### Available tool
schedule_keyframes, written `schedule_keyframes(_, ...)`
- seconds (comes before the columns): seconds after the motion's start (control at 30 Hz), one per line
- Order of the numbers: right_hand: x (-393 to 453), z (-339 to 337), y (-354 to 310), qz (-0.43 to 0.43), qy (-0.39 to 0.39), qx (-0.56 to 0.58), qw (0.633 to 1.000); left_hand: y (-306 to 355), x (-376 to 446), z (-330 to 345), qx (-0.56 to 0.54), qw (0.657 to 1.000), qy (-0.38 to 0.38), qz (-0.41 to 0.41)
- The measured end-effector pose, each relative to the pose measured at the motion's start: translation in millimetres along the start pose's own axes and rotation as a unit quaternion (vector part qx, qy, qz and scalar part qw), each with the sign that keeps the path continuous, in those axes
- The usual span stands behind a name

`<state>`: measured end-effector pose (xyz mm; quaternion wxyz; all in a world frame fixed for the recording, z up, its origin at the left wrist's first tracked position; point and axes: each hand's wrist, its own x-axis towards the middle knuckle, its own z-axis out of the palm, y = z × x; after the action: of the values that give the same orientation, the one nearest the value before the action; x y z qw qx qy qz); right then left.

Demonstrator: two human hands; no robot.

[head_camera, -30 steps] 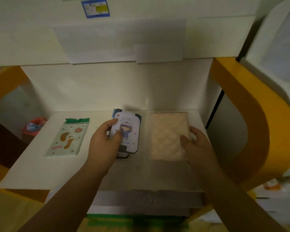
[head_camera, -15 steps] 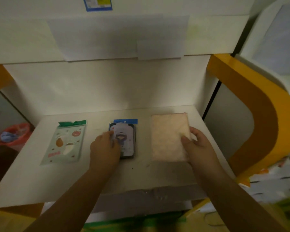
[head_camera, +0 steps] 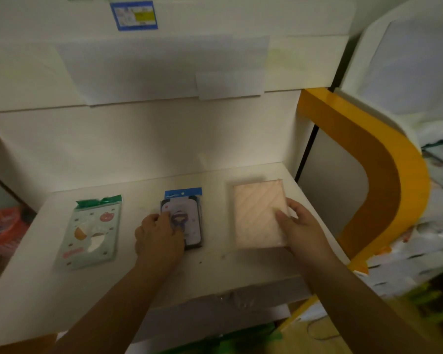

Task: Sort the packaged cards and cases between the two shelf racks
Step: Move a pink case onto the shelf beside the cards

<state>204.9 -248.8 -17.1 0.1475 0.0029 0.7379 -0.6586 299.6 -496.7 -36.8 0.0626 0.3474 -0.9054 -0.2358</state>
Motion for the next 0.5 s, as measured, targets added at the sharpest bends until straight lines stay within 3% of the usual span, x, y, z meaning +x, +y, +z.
schedule_keyframes(0.23,17.5,-8.1,-11.2,0.003,0.006,-0.054,0.999,0.0,-3.1,-4.7,0.043,0.998,-0.012,0.04)
schedule_keyframes(0.37,36.3,-12.7,-22.4,0.006,0.021,-0.083,0.996,7.7,-14.4,-6.1,0.085,0.99,0.021,0.107)
schedule_keyframes(0.5,48.2,-13.1,-19.9,0.009,0.02,-0.136,0.99,23.2,-22.4,-7.9,0.09,0.98,-0.019,0.174)
